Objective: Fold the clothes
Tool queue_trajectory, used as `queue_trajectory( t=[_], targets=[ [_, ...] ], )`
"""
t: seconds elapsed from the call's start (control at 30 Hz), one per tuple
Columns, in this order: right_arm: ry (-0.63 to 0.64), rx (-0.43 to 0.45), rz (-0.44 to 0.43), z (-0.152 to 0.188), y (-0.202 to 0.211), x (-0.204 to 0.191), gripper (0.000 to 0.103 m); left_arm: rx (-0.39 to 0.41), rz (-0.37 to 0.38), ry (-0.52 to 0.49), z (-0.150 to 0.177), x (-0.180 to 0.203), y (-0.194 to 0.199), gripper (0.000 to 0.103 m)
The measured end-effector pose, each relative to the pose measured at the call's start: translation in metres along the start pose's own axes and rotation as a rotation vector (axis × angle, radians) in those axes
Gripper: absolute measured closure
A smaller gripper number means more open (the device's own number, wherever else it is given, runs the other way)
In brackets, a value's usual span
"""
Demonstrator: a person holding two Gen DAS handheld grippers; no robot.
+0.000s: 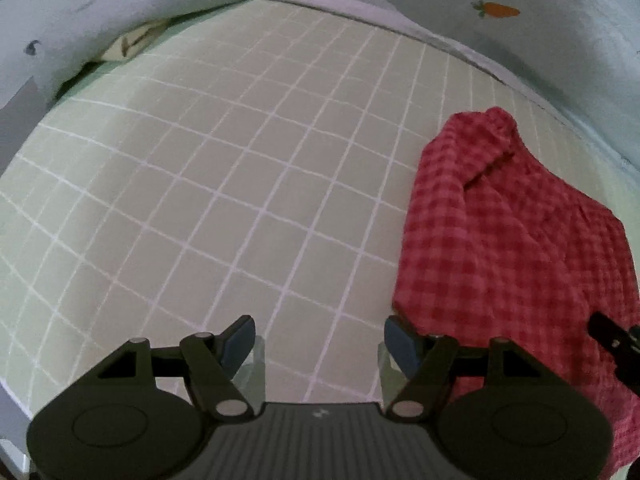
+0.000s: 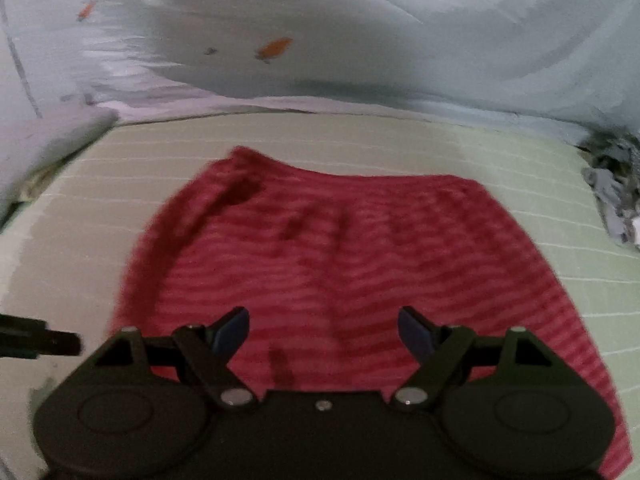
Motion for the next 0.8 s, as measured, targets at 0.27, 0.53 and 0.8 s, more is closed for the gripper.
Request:
queue_trajectory(
  t=[0.27,0.53,0.8],
  targets=[
    [0.077,-0.027,-0.152,0.027,0.001,-0.067,0.022,0.013,-0.025,-0.018,0.026,-0.023,0.018,0.031],
    [0.005,-0.082,-0.274,0.033,-0.007,-0.069,0.069,0.026,-0.045,-0.009,0.04,-0.041,0.03,0.031],
    [-0.175,-0.035,-0.471,0.021,0.006,-0.048,0.102,0.037,-0.02,-0.013,0.029,-0.026,0.029,0.031]
  ],
)
Point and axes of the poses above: each gripper's, at about its wrist camera, not at the fingertips, and y roughly against the way its jaws point, x to its right, z to its underside, the point moved 7 cm from there along -y, roughly the way its jaws point, and after that the axes turned 4 degrees about -x, right-handed, at the moved point
